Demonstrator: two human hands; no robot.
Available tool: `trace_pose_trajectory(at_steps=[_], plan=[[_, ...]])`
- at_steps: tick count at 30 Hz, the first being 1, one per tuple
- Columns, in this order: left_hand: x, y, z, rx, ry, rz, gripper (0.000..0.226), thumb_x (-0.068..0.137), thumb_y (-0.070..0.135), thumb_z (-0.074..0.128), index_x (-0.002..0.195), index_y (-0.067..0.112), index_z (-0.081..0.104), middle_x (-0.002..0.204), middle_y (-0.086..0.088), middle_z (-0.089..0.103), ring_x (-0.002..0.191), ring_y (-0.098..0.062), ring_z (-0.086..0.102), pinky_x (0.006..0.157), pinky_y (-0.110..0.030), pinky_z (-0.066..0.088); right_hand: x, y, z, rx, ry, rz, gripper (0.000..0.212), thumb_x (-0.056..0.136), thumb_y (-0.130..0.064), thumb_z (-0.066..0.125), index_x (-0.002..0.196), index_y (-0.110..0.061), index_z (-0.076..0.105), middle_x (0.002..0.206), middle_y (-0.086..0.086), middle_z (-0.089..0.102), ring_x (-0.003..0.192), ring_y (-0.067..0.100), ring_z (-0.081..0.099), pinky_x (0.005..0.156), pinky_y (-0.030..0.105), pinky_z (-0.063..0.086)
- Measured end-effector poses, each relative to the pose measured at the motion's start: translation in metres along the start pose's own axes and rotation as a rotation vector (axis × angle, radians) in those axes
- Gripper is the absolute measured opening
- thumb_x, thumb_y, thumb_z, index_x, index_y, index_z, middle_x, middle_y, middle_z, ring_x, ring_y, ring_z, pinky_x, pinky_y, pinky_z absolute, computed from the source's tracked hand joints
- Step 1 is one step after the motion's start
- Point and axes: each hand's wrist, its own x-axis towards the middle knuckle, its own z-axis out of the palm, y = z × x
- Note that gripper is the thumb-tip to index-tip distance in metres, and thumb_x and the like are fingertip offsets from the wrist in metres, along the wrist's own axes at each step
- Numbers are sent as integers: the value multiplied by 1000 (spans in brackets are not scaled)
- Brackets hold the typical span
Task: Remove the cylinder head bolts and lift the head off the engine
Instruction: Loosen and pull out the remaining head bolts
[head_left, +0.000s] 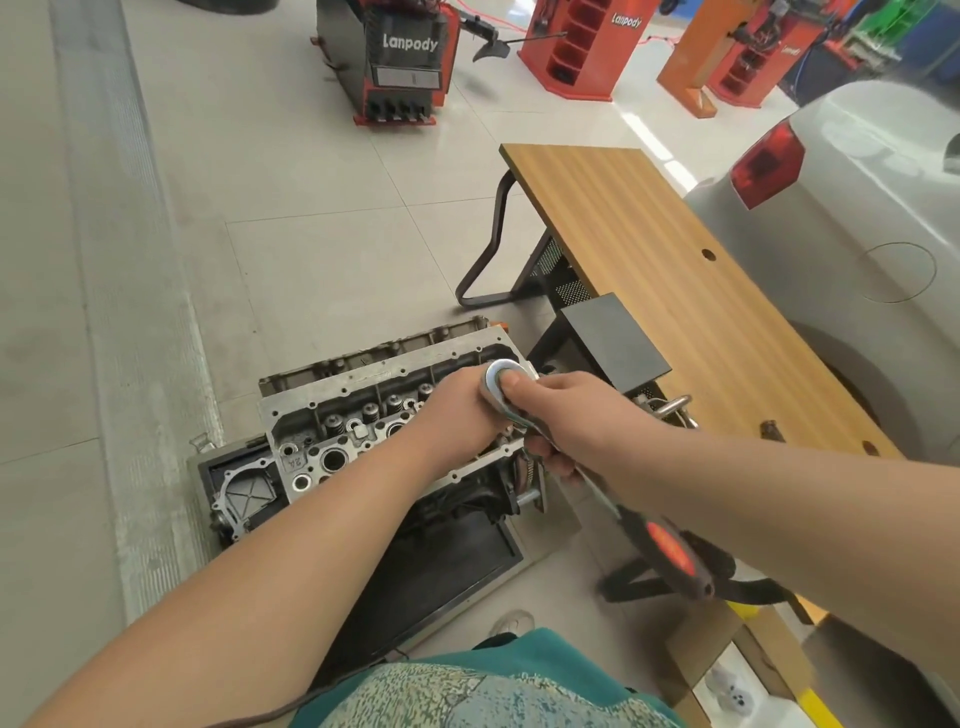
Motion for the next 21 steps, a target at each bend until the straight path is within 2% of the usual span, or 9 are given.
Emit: trace_pose_trajectory(at_steps=[3,6,9,12,17,19,21], plan=[[3,4,2,-11,6,-11,39,96,17,58,77,50,68,76,35,67,69,14,60,59,-5,41,-5,0,12,173,-3,84,44,101,-62,56,97,-19,64,59,1,53,43,15,44,43,25,37],[1,2,2,-8,37,-17,49,96,17,58,72,59,65,74,40,65,68,20,59,56,-1,39,-9,-2,17,307,-18,161,50,99,-65,56,104,-16,62,59,2,55,44,15,43,42,25,36],[1,-2,2,-23,34,9,41,95,14,59,80,50,69,79,37,68,72,16,62,59,-2,41,-10,0,17,309,-54,110,46,99,-63,58,103,-17,62,62,2,53,46,14,41,44,25,33],[-3,-1,1,-20,20,23,50,95,14,58,78,60,66,79,40,66,74,17,61,62,-2,42,-11,6,14,323,-67,107,45,98,-63,59,104,-18,62,63,2,52,47,15,40,44,26,32],[-8,-3,0,-64,-26,74,52,94,14,62,76,63,65,75,36,67,69,13,61,59,-4,42,-6,7,-2,102,-96,77,56,94,-68,62,107,-14,67,64,2,51,45,16,35,43,23,31],[-8,-6,-2,-71,-38,78,50,96,11,67,75,56,67,73,32,67,65,11,60,57,-7,44,0,0,-12,-6,-120,68,61,89,-70,65,110,-12,70,64,2,52,46,17,36,44,22,30],[-8,-6,-3,-87,-53,67,36,96,11,70,79,43,69,74,27,69,65,8,61,58,-10,47,6,-10,-21,-109,-178,50,61,84,-71,68,111,-17,74,63,2,53,46,16,37,44,22,30]])
